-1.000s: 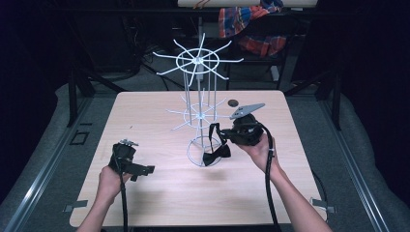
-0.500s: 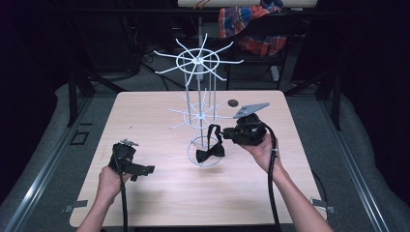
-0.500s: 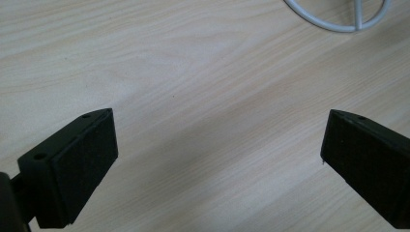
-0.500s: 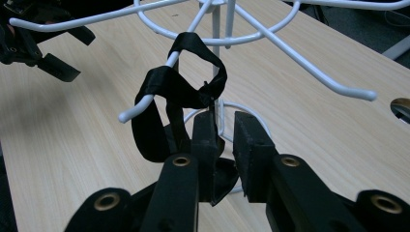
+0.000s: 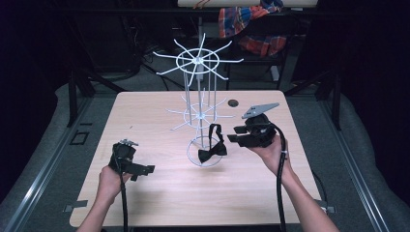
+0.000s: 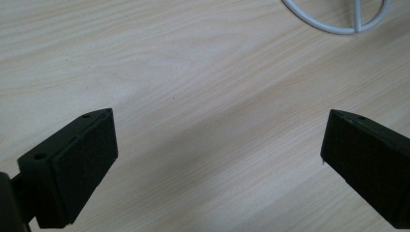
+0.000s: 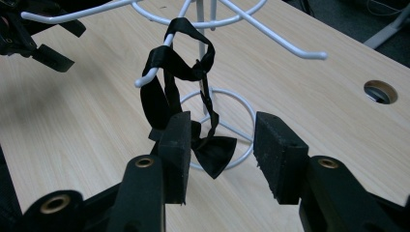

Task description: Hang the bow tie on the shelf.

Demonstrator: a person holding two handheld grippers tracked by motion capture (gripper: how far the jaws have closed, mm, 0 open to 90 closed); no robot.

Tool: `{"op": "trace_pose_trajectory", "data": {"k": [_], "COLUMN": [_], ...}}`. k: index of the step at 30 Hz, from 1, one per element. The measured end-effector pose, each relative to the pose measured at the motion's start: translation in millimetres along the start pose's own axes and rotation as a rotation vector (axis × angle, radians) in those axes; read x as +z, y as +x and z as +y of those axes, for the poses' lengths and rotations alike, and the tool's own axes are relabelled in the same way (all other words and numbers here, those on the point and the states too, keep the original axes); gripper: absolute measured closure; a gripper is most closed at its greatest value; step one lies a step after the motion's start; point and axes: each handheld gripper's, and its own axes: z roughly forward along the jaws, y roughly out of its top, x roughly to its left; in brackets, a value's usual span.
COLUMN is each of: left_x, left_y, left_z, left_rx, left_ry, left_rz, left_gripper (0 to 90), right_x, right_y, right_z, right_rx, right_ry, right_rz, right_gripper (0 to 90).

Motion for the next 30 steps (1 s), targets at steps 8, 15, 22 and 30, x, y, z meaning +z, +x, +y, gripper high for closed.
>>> {"op": "trace_pose_trajectory", "data": {"k": [8, 15, 22, 30], "left_x": [-0.4, -0.5, -0.7, -1.0], "left_y": [-0.7, -0.8, -1.0, -1.0], "left_z": [0.1, 0.3, 0.5, 0.2], "left_rx": [-0.001, 0.000, 0.002, 0.001], "left_ry": [-0.002, -0.005, -0.004, -0.003], "left_rz": [0.000, 0.001, 0.001, 0.001], "left_gripper": [0.0, 0.0, 0.0, 0.0], "right_x": [-16.4, -28.9, -36.3, -41.8], "right_y": [-0.4, -1.0, -2.2, -2.3], "right_z": [-9.2, -22.8, -38.2, -57.4], "right_rx": [0.023, 0.025, 0.040, 0.040], "right_ry": [0.020, 0.057, 0.090, 0.139], "right_rz": [-0.025, -0.042, -0.048, -0.058], "right_gripper": [44.8, 33.3, 25.1, 18.3]}}
